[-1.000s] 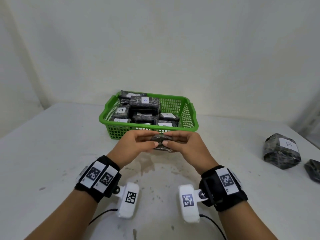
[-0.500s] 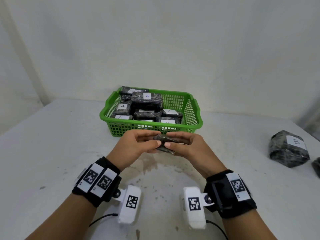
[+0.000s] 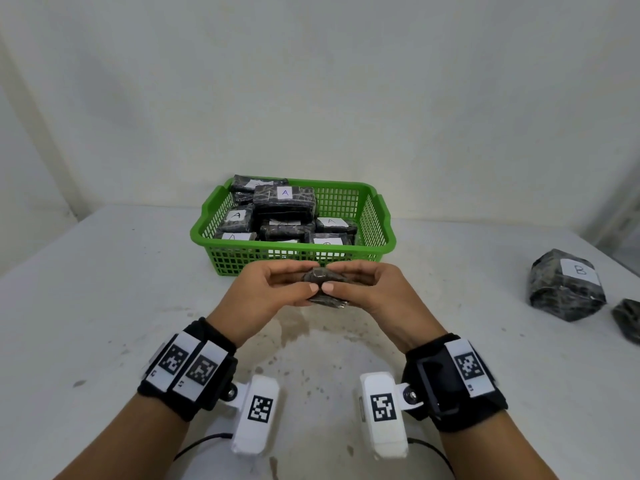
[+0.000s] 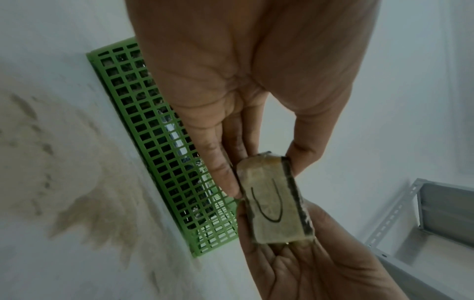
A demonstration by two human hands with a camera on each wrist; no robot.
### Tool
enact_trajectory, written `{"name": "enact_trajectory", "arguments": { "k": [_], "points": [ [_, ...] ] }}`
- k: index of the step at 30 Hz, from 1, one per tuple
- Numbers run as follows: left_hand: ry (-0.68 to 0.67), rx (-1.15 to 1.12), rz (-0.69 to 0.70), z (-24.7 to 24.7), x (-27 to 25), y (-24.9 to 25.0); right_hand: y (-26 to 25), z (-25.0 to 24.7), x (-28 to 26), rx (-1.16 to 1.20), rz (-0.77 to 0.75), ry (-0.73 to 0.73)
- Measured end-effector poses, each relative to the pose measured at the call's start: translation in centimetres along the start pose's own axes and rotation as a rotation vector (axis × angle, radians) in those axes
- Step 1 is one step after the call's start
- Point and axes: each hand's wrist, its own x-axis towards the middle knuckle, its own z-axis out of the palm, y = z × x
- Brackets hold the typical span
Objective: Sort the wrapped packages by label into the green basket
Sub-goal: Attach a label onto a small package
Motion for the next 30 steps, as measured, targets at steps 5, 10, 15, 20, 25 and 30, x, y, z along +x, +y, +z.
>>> {"name": "enact_trajectory", "arguments": {
  "k": [5,10,15,20,25,30],
  "points": [
    [0.007,-0.019,-0.003,-0.64,0.00,0.02,-0.25,-0.71,-0.18,0.009,0.003,0.008],
    [-0.037,0.001,-0.005,-0.14,-0.23,0.05,-0.17,-0.32,-0.38,-0.021,-0.024,-0.020],
    [-0.031,0.001,0.028,0.02,-0.30,0.06,-0.33,-0.04,-0.54,-0.035,-0.046,-0.002],
    [-0.028,0.023,0.107,-0.36,-0.31,0.11,-0.66,-0.05,-0.69,0.125,0.141,-0.091],
    [-0.092,0.036,0.131,-0.33,-0.40,0.02,-0.59,-0.03,-0.67,0.181,0.132,-0.089],
    [-0.090,0.032,0.160,-0.11,-0.63,0.25,-0.35,-0.05,-0.50,0.157,0.051,-0.046]
  ]
}}
